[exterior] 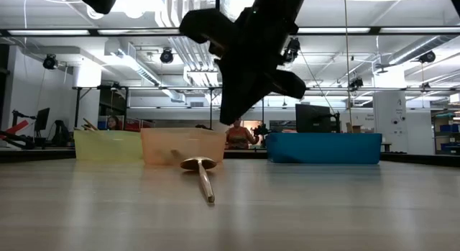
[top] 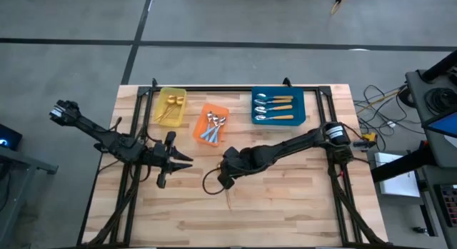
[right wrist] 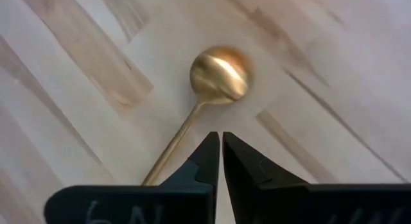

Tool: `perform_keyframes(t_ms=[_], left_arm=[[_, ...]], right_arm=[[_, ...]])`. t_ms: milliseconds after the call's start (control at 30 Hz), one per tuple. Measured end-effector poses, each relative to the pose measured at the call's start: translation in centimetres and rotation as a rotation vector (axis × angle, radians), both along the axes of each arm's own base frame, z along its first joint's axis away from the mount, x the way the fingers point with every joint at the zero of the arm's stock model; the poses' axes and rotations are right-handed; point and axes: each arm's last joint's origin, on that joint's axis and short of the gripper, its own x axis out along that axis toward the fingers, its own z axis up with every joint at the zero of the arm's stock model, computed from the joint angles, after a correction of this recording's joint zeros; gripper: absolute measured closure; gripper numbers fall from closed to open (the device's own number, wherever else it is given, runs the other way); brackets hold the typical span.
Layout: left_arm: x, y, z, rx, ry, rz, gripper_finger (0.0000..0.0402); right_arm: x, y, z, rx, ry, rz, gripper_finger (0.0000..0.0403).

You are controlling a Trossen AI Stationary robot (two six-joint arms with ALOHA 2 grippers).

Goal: Sort silverware by color (type)
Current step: Put the gold spoon into the yellow bin

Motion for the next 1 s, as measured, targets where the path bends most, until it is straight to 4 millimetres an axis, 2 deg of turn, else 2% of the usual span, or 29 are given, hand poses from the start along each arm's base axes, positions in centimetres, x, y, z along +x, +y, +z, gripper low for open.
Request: perform_keyframes(t_ms=[167,433,567,733,1000], left_arm=[[0.1,-0.4,0.0,-0.005,-0.010,-0.018,0.0342],[0.2,-0.6,-0.1,-0.002,-0.004,-0.024,0.0342],[0.3,-0.7,-0.2,-0.002,-0.003,-0.026,0.0342],[0.2,-0.8,-0.1,-0.003,-0.005,-0.031,0.0342],[0.2,-0.8,-0.2,-0.001,-0.001,-0.032,0.0342]], right_arm=[[0.8,0.7,-1.2,0.040,0.028,0.028,0.0352],[2.5,1.1,-2.9,0.034,0.044,0.028,0.0244],[3.6,1.3,-3.6,0.032,0.044,0.027,0.0208],[4.5,1.5,-4.9,0.037,0.062,0.007,0.0202],[4.9,1.6,-5.9,0.011,0.094,-0.007,0.0227]])
